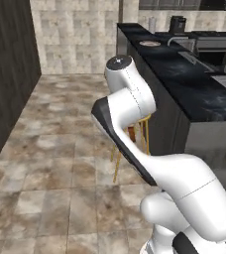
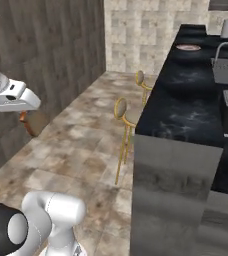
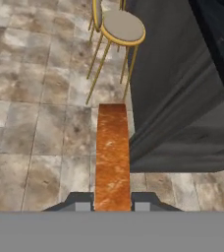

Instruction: Start the toaster. Once the lever pops up, take the bread to the plate on the dining counter.

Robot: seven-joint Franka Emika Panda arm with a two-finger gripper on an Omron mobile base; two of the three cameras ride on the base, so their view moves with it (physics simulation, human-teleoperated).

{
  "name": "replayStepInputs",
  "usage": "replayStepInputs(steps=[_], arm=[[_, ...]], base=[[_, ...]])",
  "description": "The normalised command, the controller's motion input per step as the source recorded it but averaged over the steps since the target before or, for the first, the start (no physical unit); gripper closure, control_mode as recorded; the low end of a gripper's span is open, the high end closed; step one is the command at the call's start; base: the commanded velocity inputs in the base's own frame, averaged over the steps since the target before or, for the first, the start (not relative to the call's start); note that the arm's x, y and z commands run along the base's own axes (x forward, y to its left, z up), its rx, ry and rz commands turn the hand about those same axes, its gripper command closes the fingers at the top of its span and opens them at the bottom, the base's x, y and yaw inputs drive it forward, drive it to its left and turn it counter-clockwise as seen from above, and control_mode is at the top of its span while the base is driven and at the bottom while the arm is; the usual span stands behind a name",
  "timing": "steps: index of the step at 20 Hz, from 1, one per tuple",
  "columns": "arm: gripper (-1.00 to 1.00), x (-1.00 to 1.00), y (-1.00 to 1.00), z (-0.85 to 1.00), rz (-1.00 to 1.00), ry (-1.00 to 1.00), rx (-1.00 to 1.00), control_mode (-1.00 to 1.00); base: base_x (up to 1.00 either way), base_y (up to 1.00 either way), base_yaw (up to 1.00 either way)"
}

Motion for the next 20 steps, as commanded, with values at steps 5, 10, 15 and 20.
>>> replayStepInputs(steps=[5, 10, 15, 20], arm=[[1.0, 0.0, 0.0, 0.0, 0.0, 0.0, 0.0, 1.0], [1.0, 0.0, 0.0, 0.0, 0.0, 0.0, 0.0, 1.0], [1.0, 0.0, 0.0, 0.0, 0.0, 0.0, 0.0, 1.0], [1.0, 0.0, 0.0, 0.0, 0.0, 0.0, 0.0, 1.0]], base=[[0.44, 0.82, -0.44], [0.5, 0.82, -0.45], [0.55, 0.83, -0.44], [0.58, 0.85, -0.43]])
